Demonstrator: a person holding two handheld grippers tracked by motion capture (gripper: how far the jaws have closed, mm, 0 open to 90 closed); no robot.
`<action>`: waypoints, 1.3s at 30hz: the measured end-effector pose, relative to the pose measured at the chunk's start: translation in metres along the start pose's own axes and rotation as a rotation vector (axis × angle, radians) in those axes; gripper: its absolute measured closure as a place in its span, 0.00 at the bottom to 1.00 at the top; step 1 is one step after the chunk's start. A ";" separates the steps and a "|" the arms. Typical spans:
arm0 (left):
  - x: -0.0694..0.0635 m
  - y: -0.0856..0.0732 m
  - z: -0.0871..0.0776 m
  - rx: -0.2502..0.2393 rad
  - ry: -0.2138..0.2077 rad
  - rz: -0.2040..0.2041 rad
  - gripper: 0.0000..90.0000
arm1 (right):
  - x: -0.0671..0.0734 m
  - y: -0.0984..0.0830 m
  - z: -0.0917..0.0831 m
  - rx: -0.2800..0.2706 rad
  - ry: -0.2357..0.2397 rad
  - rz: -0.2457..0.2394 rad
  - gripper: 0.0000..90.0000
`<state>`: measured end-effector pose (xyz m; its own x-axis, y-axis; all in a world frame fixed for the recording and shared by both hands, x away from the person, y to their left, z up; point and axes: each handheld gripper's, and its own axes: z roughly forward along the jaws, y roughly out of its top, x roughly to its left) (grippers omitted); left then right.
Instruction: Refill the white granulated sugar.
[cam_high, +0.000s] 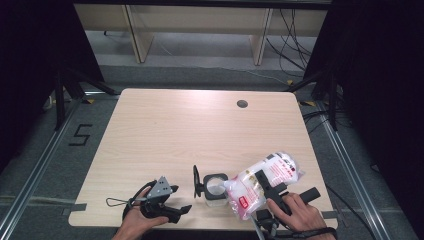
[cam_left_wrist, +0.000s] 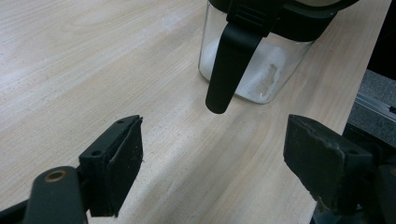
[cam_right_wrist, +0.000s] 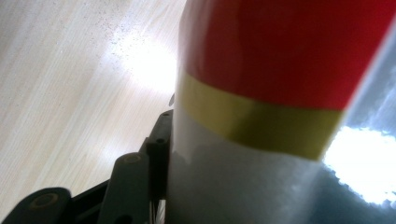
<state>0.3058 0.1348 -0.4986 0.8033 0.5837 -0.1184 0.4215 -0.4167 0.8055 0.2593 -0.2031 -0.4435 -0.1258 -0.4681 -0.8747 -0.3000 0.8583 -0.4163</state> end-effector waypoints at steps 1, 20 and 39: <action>0.000 0.000 0.000 0.000 0.001 0.000 0.22 | -0.001 0.000 0.000 -0.006 0.002 -0.015 0.60; 0.000 0.000 0.000 -0.001 0.001 0.000 0.22 | -0.003 -0.002 -0.001 -0.014 0.009 -0.029 0.61; 0.000 0.000 0.000 0.000 -0.001 -0.001 0.22 | -0.005 -0.003 0.000 -0.030 0.011 -0.081 0.62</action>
<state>0.3059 0.1349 -0.4987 0.8034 0.5833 -0.1193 0.4220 -0.4166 0.8052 0.2609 -0.2036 -0.4382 -0.1101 -0.5379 -0.8358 -0.3380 0.8110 -0.4775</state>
